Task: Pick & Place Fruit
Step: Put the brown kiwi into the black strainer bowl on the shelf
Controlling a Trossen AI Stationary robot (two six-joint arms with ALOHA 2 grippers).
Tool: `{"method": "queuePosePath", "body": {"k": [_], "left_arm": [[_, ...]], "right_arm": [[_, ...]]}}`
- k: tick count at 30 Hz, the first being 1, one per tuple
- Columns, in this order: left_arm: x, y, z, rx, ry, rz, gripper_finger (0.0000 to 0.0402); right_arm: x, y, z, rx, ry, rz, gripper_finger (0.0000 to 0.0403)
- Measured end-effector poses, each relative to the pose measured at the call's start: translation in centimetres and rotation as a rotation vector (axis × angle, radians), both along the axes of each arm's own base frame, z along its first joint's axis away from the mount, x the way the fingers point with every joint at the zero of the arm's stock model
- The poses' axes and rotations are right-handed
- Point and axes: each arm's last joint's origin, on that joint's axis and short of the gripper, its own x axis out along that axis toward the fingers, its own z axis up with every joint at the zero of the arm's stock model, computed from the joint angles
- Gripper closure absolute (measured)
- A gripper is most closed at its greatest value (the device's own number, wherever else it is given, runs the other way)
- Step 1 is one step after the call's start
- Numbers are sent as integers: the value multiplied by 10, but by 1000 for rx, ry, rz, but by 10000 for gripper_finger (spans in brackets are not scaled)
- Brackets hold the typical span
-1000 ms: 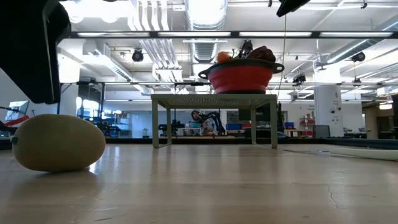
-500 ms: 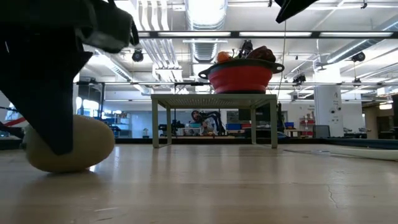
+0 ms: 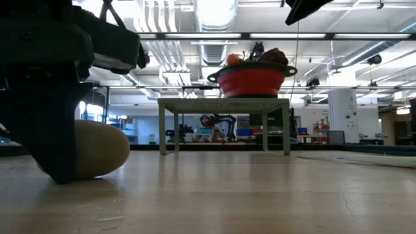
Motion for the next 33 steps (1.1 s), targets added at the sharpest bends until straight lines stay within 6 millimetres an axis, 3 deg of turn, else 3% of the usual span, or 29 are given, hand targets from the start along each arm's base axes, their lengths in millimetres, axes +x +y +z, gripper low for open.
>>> {"method": "queuePosePath", "body": {"k": [7, 13, 20, 28, 33], "left_arm": [[-1, -2, 2, 18, -4, -55, 191], [-3, 1, 17, 56, -72, -77, 191], [2, 5, 29, 128, -292, -164, 190], [23, 18, 15, 75, -602, -317, 189], [31, 33, 10, 32, -691, -364, 189]], "right_arm": [[3, 10, -8, 60, -27, 94, 317], [5, 28, -38, 37, -39, 207, 346], [2, 54, -77, -31, -134, 388, 377], [2, 59, -106, -127, -238, 486, 390], [0, 58, -112, -191, -227, 526, 382]]}}
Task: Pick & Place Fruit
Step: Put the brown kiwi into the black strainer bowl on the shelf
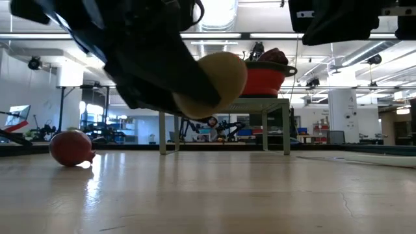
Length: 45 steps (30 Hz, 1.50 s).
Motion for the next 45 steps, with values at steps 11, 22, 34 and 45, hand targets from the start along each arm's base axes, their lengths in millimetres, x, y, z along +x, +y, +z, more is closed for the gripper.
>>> {"method": "queuePosePath", "body": {"k": [11, 22, 34, 45], "left_arm": [[14, 15, 9, 71, -118, -59, 189], [20, 29, 11, 91, -122, -42, 189], [18, 38, 37, 62, -186, -68, 189], [31, 59, 47, 13, -206, -109, 189]], "right_arm": [[2, 0, 5, 28, -9, -39, 393], [2, 0, 5, -7, -17, -22, 324], [4, 0, 12, 7, -40, -25, 217], [6, 3, 19, 104, -54, -25, 164]]}}
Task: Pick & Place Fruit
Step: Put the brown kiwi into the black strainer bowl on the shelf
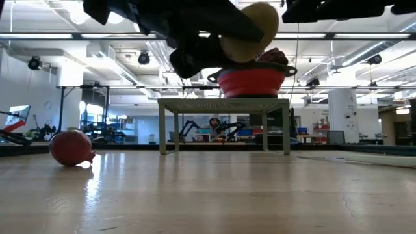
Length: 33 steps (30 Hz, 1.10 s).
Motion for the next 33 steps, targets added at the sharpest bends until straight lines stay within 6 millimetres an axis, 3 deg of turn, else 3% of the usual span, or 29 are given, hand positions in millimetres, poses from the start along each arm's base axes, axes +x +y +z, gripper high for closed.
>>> {"method": "queuePosePath", "body": {"k": [8, 18, 33], "left_arm": [[9, 8, 18, 334, -103, 83, 189], [13, 16, 28, 588, -89, 289, 189], [21, 34, 40, 646, -96, 334, 188]], "right_arm": [[3, -4, 2, 26, -18, -31, 121], [12, -22, 10, 43, -110, -128, 102], [19, -38, 18, 34, -202, -178, 139]]}}
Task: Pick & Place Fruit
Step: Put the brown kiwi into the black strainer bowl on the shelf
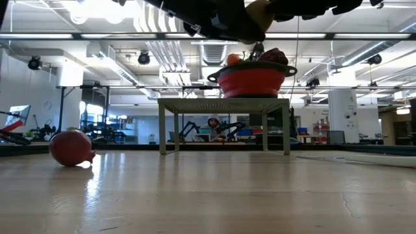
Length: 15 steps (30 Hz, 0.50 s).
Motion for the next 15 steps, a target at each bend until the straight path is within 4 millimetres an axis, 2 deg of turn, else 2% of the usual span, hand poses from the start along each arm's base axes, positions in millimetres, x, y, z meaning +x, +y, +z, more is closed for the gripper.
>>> {"method": "queuePosePath", "body": {"k": [15], "left_arm": [[4, 11, 5, 19, -22, -23, 188]], "right_arm": [[1, -5, 1, -9, -8, -17, 188]]}}
